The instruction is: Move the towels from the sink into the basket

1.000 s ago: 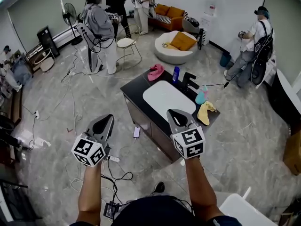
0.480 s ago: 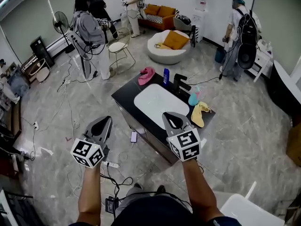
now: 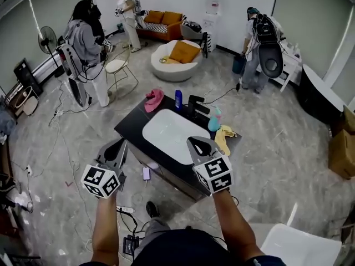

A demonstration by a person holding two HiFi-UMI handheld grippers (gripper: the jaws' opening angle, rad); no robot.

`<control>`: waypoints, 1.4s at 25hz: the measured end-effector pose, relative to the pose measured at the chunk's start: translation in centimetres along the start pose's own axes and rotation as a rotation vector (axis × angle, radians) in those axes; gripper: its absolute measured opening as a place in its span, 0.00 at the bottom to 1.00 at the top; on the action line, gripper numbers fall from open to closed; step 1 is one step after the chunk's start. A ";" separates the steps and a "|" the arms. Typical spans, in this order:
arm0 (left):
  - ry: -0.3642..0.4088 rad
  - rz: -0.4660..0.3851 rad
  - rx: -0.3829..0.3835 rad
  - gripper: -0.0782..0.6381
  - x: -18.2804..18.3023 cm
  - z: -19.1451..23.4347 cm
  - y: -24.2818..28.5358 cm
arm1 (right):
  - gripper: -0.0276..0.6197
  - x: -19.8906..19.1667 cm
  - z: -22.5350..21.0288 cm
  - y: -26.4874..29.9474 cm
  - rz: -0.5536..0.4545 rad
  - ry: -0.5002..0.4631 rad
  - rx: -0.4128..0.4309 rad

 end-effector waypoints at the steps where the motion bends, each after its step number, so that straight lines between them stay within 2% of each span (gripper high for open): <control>1: -0.001 -0.004 -0.013 0.12 0.1 1.1 0.5 | 0.06 0.2 0.1 0.8 0.004 -0.002 -0.012; 6: -0.008 -0.016 -0.052 0.12 0.2 8.1 1.6 | 0.06 1.1 1.7 6.4 0.022 -0.008 -0.053; 17: -0.037 0.017 -0.136 0.12 -0.6 23.0 4.2 | 0.06 2.7 5.6 19.2 0.082 0.009 -0.129; 27: -0.036 0.014 -0.157 0.12 -0.9 32.0 4.0 | 0.06 4.5 8.3 27.1 0.093 -0.002 -0.168; 35: -0.047 0.045 -0.148 0.12 -1.8 37.1 5.0 | 0.06 4.5 9.3 32.0 0.112 -0.013 -0.162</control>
Point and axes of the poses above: the fingertips, and each gripper's own axes: y forward along the fingers, z to its left, x out of its top, the point moved 3 cm from there along -y, backward along the fingers, and after that the axes turned 15 degrees about -x, right-handed, at the moved point
